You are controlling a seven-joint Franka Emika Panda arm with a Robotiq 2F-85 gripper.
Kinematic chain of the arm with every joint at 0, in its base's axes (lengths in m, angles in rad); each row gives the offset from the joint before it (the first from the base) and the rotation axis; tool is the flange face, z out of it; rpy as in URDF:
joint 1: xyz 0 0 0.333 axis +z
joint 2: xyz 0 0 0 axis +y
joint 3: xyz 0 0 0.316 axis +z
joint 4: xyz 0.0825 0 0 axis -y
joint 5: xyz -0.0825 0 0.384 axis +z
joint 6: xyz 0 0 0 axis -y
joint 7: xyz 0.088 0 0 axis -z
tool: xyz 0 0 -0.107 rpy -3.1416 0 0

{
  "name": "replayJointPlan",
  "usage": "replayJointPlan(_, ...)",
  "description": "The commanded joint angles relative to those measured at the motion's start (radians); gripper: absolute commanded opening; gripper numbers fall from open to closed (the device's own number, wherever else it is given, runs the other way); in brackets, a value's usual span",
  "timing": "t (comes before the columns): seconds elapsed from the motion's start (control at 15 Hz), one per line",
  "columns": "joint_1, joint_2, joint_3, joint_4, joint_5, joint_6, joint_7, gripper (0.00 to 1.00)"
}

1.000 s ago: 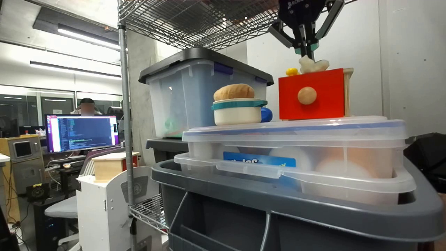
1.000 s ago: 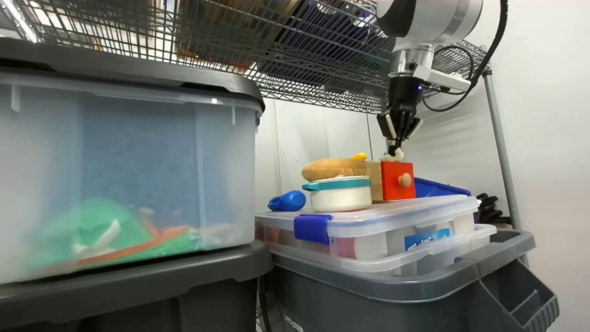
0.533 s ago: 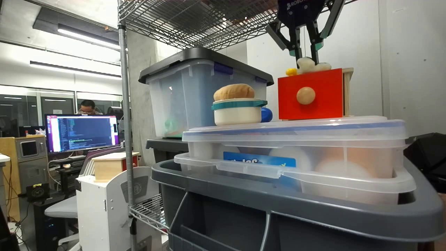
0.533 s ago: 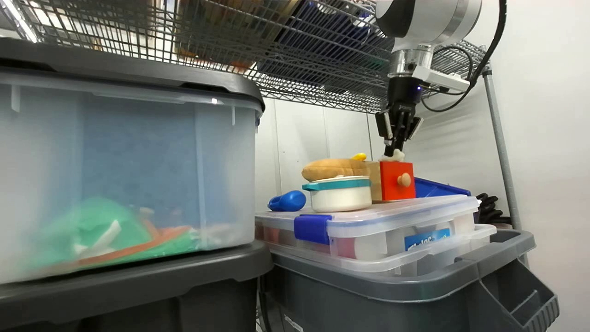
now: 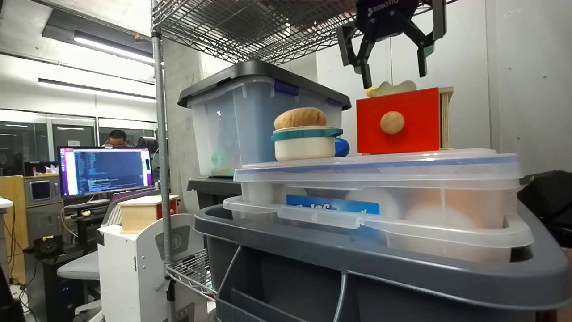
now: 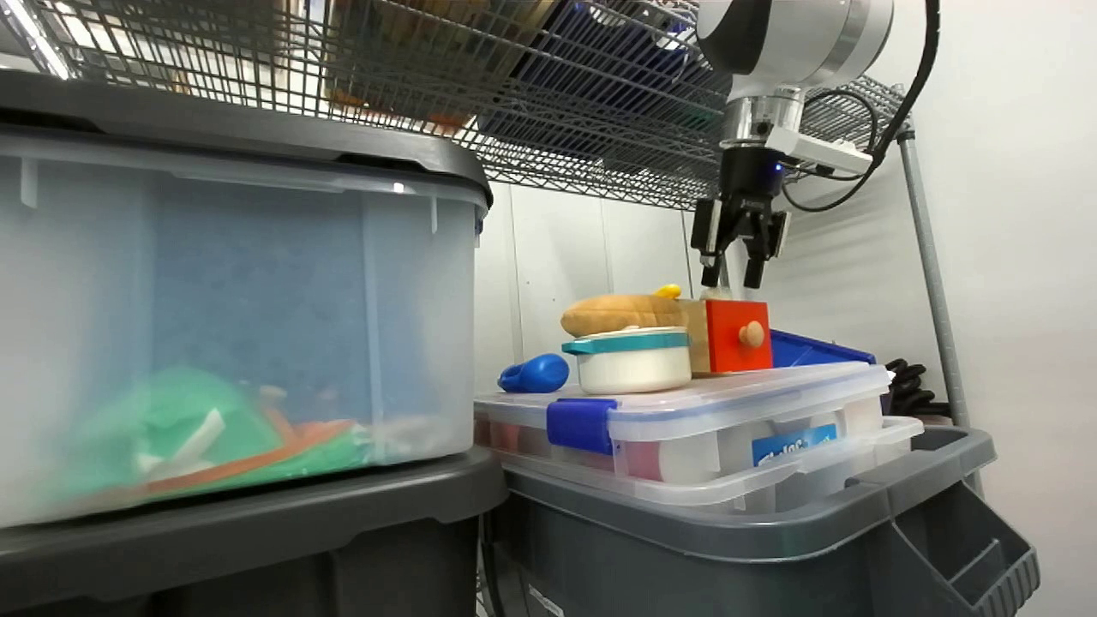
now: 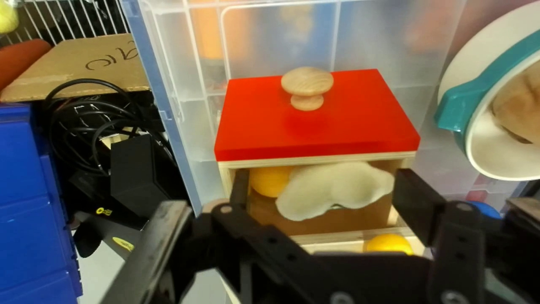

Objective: Put the orange and black/white plushy in the drawer

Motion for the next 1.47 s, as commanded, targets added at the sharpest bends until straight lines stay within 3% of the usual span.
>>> replayJointPlan(0.0, 0.004, 0.012, -0.004, 0.027, 0.000, -0.013, 0.007, 1.00)
replayJointPlan(0.73, 0.004, -0.020, -0.005, 0.001, -0.003, -0.042, 0.011, 1.00)
replayJointPlan(1.4, 0.012, -0.221, -0.016, -0.152, -0.052, -0.170, 0.046, 1.00)
